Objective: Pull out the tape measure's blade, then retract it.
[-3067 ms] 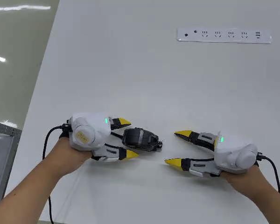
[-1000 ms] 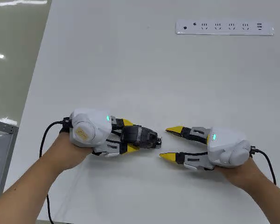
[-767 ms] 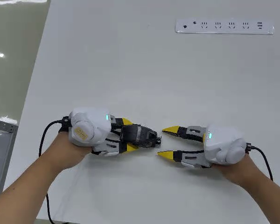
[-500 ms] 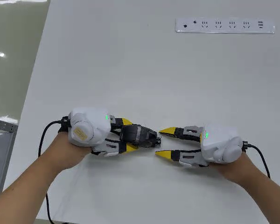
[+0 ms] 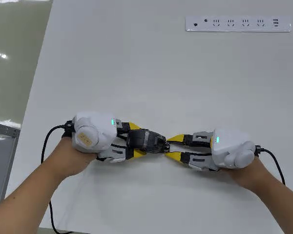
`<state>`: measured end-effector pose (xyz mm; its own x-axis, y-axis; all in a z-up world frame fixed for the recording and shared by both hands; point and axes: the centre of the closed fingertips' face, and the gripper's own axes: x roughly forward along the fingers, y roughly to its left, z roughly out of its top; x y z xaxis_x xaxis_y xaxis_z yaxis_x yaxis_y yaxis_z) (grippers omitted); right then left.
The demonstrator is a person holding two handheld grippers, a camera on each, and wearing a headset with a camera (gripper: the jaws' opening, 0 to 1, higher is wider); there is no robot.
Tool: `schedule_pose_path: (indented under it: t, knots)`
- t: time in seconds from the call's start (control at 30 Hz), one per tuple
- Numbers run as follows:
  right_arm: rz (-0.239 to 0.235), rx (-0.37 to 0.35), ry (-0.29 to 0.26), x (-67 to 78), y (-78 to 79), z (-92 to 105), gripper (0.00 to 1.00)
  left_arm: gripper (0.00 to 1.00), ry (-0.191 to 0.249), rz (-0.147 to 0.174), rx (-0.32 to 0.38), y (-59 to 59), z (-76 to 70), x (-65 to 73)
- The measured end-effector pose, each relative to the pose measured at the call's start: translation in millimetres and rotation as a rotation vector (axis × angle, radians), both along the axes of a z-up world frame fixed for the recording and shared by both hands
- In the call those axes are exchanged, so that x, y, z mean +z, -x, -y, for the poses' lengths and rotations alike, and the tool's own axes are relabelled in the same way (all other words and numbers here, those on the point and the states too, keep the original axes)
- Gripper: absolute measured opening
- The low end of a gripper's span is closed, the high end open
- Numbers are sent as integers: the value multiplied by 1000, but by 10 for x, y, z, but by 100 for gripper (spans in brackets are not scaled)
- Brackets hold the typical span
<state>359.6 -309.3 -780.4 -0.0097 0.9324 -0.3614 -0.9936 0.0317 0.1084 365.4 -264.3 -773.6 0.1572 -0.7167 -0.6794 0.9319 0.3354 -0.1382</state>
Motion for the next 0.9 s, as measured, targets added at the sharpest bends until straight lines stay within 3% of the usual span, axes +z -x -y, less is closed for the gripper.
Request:
schedule_pose_path:
  t: [0.9]
  knots:
    - [23, -1, -7, 4, -2, -10, 14, 33, -4, -2, 4, -8, 4, 3]
